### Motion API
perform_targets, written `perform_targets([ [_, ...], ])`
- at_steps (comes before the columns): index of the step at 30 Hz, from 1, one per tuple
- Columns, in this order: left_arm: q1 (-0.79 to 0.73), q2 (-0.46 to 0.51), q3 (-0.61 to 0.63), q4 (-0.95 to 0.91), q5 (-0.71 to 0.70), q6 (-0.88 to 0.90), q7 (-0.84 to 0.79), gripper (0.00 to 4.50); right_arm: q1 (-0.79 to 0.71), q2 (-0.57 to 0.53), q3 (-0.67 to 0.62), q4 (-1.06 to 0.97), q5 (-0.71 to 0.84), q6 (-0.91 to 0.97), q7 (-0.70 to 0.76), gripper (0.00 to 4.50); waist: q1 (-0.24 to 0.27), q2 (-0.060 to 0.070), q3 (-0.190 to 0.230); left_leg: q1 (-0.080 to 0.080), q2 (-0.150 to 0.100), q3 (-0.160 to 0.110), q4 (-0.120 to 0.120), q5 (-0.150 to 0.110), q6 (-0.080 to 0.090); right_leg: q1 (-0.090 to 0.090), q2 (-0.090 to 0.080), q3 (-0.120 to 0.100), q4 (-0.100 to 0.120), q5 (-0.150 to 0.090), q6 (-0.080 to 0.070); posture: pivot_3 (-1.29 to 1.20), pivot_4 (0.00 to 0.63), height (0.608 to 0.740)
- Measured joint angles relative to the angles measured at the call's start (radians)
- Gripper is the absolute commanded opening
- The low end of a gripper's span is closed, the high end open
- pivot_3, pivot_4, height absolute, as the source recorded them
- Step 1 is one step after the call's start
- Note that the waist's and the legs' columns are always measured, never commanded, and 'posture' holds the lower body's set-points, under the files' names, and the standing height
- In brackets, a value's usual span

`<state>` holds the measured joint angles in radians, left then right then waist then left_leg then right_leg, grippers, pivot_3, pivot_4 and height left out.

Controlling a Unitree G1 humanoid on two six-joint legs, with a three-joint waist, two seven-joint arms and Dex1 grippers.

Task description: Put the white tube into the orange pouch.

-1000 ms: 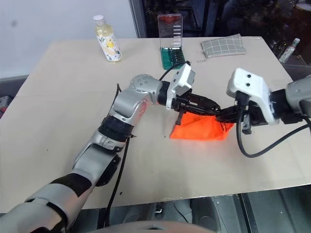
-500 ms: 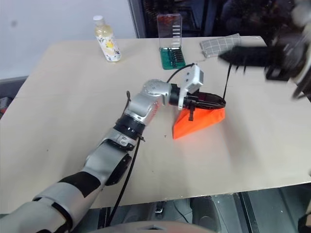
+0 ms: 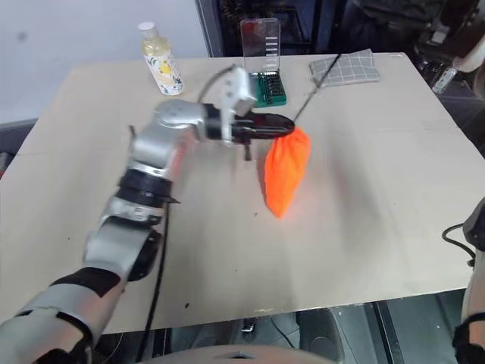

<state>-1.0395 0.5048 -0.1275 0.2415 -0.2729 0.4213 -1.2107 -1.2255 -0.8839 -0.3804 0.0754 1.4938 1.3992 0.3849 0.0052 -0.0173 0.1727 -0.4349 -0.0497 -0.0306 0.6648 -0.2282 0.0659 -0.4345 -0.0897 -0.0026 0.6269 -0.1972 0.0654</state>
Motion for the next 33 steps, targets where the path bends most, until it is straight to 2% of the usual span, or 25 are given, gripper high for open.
perform_targets([
  [3, -0.048, 0.114, 0.017, -0.043, -0.01, 0.035, -0.048, 0.21, -0.009, 0.028, 0.0, -0.001, 0.022, -0.037, -0.018, 0.0, 0.009, 0.0, 0.0, 0.001, -0.001, 0.0, 0.0, -0.001, 0.001, 0.002, 0.002, -0.002, 0.0, 0.0, 0.0, 0.0, 0.15, 0.74],
  [7, -0.064, 0.121, -0.027, -0.061, -0.003, 0.038, -0.077, 0.21, 0.018, 0.027, -0.001, -0.024, 0.024, -0.08, -0.025, 0.0, 0.021, 0.0, 0.0, 0.002, -0.004, -0.001, 0.004, -0.001, 0.003, 0.006, 0.002, -0.003, 0.0, 0.0, 0.0, 0.0, 0.15, 0.74],
  [10, -0.043, -0.008, -0.12, -0.009, 0.051, 0.01, -0.044, 0.21, 0.165, -0.004, -0.04, -0.093, -0.014, -0.12, -0.043, 0.0, 0.036, -0.001, -0.001, 0.003, -0.005, -0.001, 0.007, -0.003, 0.006, 0.01, 0.001, -0.003, -0.001, 0.0, 0.001, 0.0, 0.15, 0.74],
  [13, -0.002, -0.156, -0.23, 0.152, 0.138, -0.103, 0.031, 0.21, 0.362, -0.042, -0.043, -0.196, -0.12, -0.148, -0.041, 0.0, 0.033, -0.001, 0.0, 0.001, -0.006, 0.002, 0.008, -0.004, 0.008, 0.009, 0.001, 0.0, -0.001, 0.004, 0.006, 0.0, 0.15, 0.74],
  [14, 0.002, -0.175, -0.242, 0.186, 0.156, -0.12, 0.047, 0.21, 0.387, -0.042, -0.042, -0.207, -0.14, -0.15, -0.041, 0.0, 0.032, -0.001, 0.0, 0.002, -0.006, 0.002, 0.009, -0.004, 0.008, 0.009, 0.001, 0.0, -0.001, 0.004, 0.007, 0.0, 0.15, 0.74],
  [16, 0.007, -0.26, -0.275, 0.341, 0.215, -0.234, 0.12, 0.21, 0.539, -0.065, -0.039, -0.304, -0.246, -0.21, -0.024, 0.0, 0.03, -0.001, -0.001, 0.002, -0.004, 0.005, 0.008, -0.006, 0.012, 0.007, 0.001, 0.002, -0.001, 0.003, 0.007, 0.0, 0.15, 0.74],
  [19, 0.044, -0.329, -0.268, 0.469, 0.249, -0.331, 0.193, 0.21, 0.753, -0.092, -0.008, -0.431, -0.419, -0.32, 0.029, 0.0, 0.013, -0.001, -0.001, 0.003, -0.002, 0.006, 0.006, -0.006, 0.012, 0.005, 0.003, 0.003, -0.001, 0.003, 0.007, 0.0, 0.15, 0.74],
  [20, 0.055, -0.342, -0.255, 0.489, 0.248, -0.347, 0.209, 1.01, 0.805, -0.093, 0.008, -0.455, -0.469, -0.355, 0.046, 0.52, 0.008, -0.001, -0.001, 0.003, -0.002, 0.007, 0.006, -0.006, 0.012, 0.005, 0.003, 0.004, 0.0, 0.003, 0.007, 0.0, 0.15, 0.74],
  [21, 0.064, -0.352, -0.234, 0.494, 0.242, -0.351, 0.217, 1.22, 0.844, -0.093, 0.021, -0.471, -0.51, -0.384, 0.061, 0.67, 0.004, 0.0, -0.001, 0.003, -0.002, 0.008, 0.006, -0.006, 0.012, 0.005, 0.003, 0.005, 0.0, 0.004, 0.007, 0.0, 0.15, 0.74],
  [23, 0.109, -0.353, -0.197, 0.44, 0.208, -0.335, 0.214, 2.18, 0.93, -0.093, 0.033, -0.503, -0.591, -0.453, 0.09, 1.55, 0.001, 0.001, -0.002, 0.005, -0.001, 0.008, 0.007, -0.006, 0.012, 0.005, 0.003, 0.006, 0.001, 0.004, 0.007, 0.0, 0.15, 0.74],
  [25, 0.218, -0.311, -0.149, 0.286, 0.145, -0.283, 0.193, 3.19, 1.052, -0.098, 0.055, -0.537, -0.697, -0.543, 0.126, 2.57, -0.001, 0.001, -0.003, 0.006, 0.0, 0.008, 0.007, -0.006, 0.012, 0.006, 0.003, 0.006, 0.001, 0.004, 0.007, 0.0, 0.15, 0.74],
  [26, 0.273, -0.279, -0.129, 0.209, 0.114, -0.257, 0.179, 3.53, 1.116, -0.103, 0.067, -0.538, -0.746, -0.576, 0.146, 2.89, -0.002, 0.001, -0.003, 0.006, 0.001, 0.008, 0.007, -0.006, 0.012, 0.006, 0.003, 0.007, 0.001, 0.004, 0.007, 0.0, 0.15, 0.74],
  [27, 0.337, -0.241, -0.098, 0.108, 0.076, -0.209, 0.17, 4.02, 1.188, -0.11, 0.072, -0.539, -0.796, -0.621, 0.175, 3.4, -0.002, 0.001, -0.003, 0.006, 0.001, 0.008, 0.007, -0.006, 0.011, 0.006, 0.003, 0.007, 0.001, 0.004, 0.007, 0.0, 0.15, 0.74],
  [28, 0.409, -0.189, -0.059, -0.011, 0.032, -0.153, 0.168, 4.5, 1.271, -0.112, 0.068, -0.535, -0.845, -0.67, 0.214, 4.1, -0.001, 0.001, -0.003, 0.005, 0.001, 0.007, 0.007, -0.006, 0.011, 0.005, 0.002, 0.009, 0.001, 0.004, 0.007, 0.0, 0.15, 0.74],
  [29, 0.444, -0.151, -0.024, -0.079, 0.003, -0.109, 0.172, 4.5, 1.317, -0.111, 0.064, -0.53, -0.873, -0.702, 0.244, 4.47, -0.001, 0.002, -0.003, 0.006, 0.001, 0.007, 0.007, -0.006, 0.01, 0.005, 0.002, 0.01, 0.001, 0.004, 0.007, 0.0, 0.15, 0.74],
  [33, 0.548, -0.04, 0.14, -0.336, -0.123, 0.029, 0.221, 4.5, 1.464, -0.081, -0.05, -0.554, -0.929, -0.842, 0.365, 4.47, 0.01, 0.002, -0.003, 0.009, 0.0, 0.007, 0.008, -0.006, 0.01, 0.01, 0.002, 0.009, -0.001, 0.004, 0.007, 0.0, 0.15, 0.74],
])
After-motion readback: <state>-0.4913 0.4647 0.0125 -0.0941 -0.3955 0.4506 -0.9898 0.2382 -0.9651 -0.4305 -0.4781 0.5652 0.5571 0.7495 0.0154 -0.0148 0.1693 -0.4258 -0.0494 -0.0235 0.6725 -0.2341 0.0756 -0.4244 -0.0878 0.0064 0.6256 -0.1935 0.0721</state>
